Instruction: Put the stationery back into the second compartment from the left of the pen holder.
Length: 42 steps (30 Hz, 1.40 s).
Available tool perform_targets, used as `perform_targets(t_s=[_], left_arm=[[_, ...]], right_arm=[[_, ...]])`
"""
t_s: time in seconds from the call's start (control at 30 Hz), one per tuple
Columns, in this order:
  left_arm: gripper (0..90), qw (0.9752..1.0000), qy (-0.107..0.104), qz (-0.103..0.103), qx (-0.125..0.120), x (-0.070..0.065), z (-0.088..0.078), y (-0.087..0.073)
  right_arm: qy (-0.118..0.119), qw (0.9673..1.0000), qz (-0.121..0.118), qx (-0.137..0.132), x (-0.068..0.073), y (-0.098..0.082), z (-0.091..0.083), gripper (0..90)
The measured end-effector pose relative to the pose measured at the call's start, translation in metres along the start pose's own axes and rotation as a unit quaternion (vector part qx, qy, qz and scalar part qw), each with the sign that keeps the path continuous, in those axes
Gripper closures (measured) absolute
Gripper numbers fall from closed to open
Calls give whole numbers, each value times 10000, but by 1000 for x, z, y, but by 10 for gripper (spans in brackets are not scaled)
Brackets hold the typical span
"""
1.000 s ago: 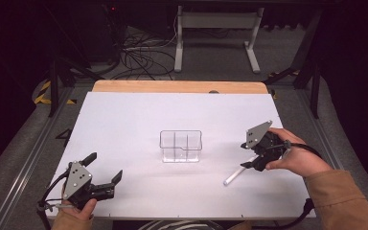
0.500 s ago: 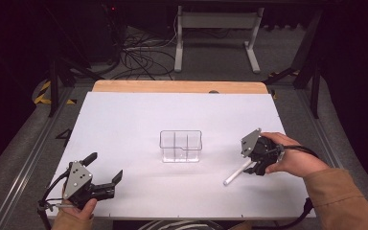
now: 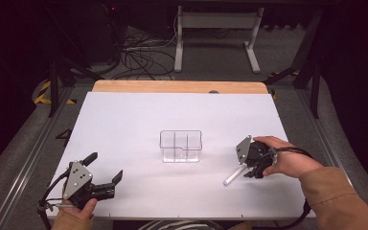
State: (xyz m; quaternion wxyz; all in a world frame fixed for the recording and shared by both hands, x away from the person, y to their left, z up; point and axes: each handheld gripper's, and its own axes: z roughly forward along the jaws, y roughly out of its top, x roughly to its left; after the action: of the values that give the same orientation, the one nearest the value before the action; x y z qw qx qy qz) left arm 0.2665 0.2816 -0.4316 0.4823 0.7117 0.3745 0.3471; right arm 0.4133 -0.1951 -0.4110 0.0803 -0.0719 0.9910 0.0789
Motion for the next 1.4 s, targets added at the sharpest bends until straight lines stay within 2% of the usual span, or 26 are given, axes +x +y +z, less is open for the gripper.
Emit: perform_targets(t_s=[0.17,0.3,0.37,0.47,0.87,1.17,1.4], left_arm=[[46,10000,2,1,-1,0,0,0],[46,10000,-2,-2,-1,0,0,0],[46,10000,-3,34,18,0,0,0],[46,10000,-6,41,23,0,0,0],[46,10000,-16,23,9,0,0,0],[46,10000,-20,27,9,0,0,0],[46,10000,-18,29,9,0,-1,0]], right_arm=[[70,9999,-107,73,0,4,5,457],[115,9993,-314,179,-1,4,9,498],[132,9983,-539,202,-1,5,13,543],[149,9967,-742,280,-1,7,14,556],[170,9907,-1316,306,-1,12,21,706],[147,9877,-1503,410,-3,13,25,789],[147,9864,-1578,428,-3,14,25,794]])
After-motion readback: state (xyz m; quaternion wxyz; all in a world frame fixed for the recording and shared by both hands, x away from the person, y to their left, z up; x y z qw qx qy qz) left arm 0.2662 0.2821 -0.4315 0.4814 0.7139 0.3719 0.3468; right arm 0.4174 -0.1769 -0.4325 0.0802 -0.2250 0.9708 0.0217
